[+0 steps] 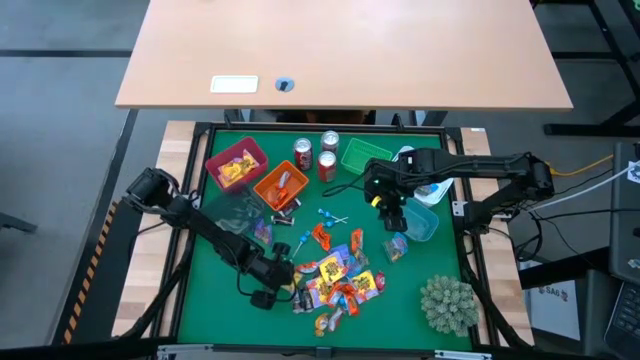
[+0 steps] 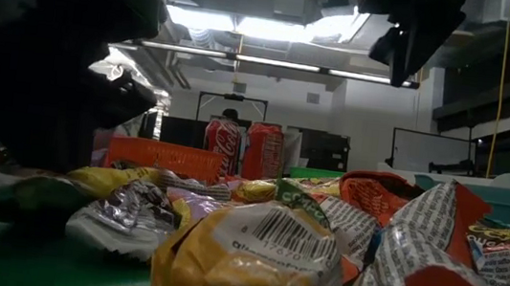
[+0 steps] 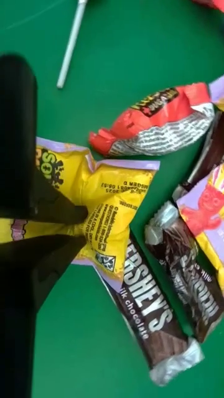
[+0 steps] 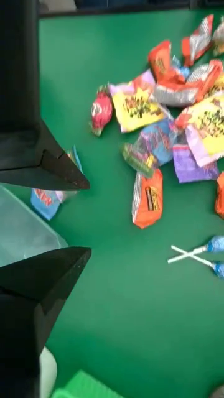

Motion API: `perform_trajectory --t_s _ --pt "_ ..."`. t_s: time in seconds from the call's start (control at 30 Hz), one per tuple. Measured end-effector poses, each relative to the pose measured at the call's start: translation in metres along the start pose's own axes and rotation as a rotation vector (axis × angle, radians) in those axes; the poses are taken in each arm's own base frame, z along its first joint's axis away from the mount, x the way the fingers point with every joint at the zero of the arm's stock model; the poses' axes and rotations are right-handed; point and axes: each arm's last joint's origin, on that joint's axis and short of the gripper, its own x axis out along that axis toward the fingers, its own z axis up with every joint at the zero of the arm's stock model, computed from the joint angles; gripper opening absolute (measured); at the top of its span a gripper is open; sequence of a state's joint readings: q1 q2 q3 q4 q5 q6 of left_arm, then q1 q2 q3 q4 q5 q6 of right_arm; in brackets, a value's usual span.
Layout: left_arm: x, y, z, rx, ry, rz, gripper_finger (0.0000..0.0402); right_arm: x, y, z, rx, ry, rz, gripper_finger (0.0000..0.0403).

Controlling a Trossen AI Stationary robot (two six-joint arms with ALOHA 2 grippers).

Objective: Sort candy
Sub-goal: Put the yellow candy into the red bin

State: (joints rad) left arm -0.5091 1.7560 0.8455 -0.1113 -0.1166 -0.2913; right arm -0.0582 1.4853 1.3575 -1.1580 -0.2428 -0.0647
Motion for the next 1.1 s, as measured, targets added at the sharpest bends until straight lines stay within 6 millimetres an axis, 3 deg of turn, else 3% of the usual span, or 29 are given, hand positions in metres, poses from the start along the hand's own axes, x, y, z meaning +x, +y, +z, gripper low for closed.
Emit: perform_trajectory --t_s 0.4,0.57,0.83,1.1 --pt "-0.003 -0.002 0.009 -0.097 -0.011 -0.012 0.0 0.0 0.001 -0.007 0.026 0.067 0.033 0.0156" --pt "-0.014 -0.001 0.016 -0.111 -0.048 -0.025 0.0 0.0 0.001 -0.009 0.032 0.086 0.034 0.0156" --pt "-0.064 0.021 0.031 -0.172 -0.134 -0.008 0.0 0.0 0.002 -0.009 0.034 0.095 0.036 0.0156" --pt "-0.138 0.086 0.02 -0.331 -0.153 0.247 0.0 0.0 0.002 -0.009 0.032 0.087 0.035 0.0156"
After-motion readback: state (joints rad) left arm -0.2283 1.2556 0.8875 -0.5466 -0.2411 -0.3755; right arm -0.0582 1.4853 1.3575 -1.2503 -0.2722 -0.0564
